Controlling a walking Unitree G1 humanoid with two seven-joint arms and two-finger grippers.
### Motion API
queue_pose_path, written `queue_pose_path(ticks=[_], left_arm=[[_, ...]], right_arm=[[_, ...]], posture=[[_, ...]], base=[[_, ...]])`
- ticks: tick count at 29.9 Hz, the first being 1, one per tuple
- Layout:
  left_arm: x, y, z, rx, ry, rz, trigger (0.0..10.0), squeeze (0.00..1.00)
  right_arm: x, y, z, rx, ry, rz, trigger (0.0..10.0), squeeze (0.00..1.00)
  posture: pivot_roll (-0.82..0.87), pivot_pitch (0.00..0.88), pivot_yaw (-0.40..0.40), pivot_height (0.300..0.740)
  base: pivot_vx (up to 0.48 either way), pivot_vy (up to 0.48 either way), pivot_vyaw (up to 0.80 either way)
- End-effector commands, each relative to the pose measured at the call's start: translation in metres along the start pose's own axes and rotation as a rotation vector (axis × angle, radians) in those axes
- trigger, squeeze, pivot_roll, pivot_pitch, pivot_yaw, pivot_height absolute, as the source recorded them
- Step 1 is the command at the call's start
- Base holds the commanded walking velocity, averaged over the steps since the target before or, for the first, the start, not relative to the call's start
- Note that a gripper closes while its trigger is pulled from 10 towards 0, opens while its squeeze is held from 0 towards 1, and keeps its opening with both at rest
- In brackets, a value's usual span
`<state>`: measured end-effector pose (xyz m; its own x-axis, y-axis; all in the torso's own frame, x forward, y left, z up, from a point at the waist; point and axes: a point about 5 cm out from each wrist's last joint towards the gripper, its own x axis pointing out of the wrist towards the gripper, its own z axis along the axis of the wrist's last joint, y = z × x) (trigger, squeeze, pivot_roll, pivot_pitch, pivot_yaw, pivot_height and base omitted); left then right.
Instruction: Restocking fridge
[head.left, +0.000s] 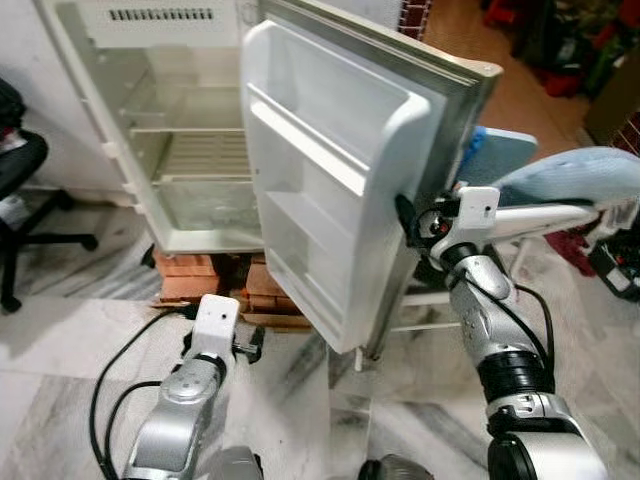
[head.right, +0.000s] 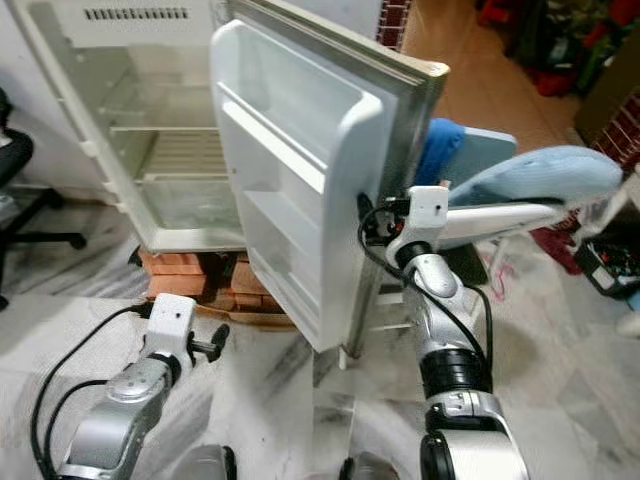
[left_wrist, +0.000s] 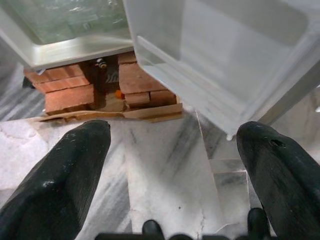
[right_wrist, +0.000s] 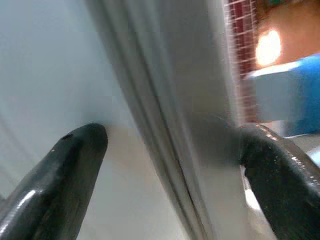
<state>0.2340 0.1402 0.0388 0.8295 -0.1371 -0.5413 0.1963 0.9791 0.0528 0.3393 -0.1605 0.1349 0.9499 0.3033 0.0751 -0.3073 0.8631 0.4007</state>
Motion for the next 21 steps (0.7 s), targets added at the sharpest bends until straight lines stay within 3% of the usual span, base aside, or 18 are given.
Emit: queue_pose_path(ticks=[1,4,9,12,13,19,21], left_arm=[[0.0,0.001,0.001,0.007,0.011,0.004,10.0,0.0],[0.0,0.002,0.001,0.008,0.013,0.004,10.0,0.0],[0.0,0.002,0.003,0.017,0.013,0.001,10.0,0.0],[0.0,0.002,0.004,0.03,0.01,0.001,10.0,0.0],[0.0,0.001,0.005,0.038,0.006,0.0,10.0,0.0],[-0.005,0.011,0.014,-0.013,-0.071,0.086,10.0,0.0],[-0.01,0.027,0.013,-0.051,-0.105,0.196,10.0,0.0]], right_arm=[[0.0,0.067,0.031,0.227,-0.085,0.512,10.0,0.0],[-0.013,0.072,0.028,0.216,-0.035,0.64,10.0,0.0],[-0.028,0.057,0.022,0.304,0.046,0.719,10.0,0.0],[-0.022,0.039,0.018,0.306,0.047,0.581,10.0,0.0],[-0.017,0.025,0.011,0.281,0.056,0.444,10.0,0.0],[-0.015,0.005,-0.003,0.259,0.084,0.279,10.0,0.0],[-0.017,0.0,-0.01,0.229,0.108,0.239,10.0,0.0]], posture=[[0.12,0.042,0.0,0.74],[0.11,0.041,-0.001,0.74],[0.11,0.04,-0.001,0.74],[0.11,0.039,0.001,0.74],[0.12,0.04,0.001,0.74],[0.13,0.041,-0.002,0.74],[0.13,0.046,-0.006,0.74]], base=[[0.0,0.0,0.41],[0.0,0.0,0.41],[0.0,0.0,0.41],[0.0,0.0,0.41],[0.0,0.0,0.4],[0.0,0.0,0.2],[0.0,0.0,0.0]])
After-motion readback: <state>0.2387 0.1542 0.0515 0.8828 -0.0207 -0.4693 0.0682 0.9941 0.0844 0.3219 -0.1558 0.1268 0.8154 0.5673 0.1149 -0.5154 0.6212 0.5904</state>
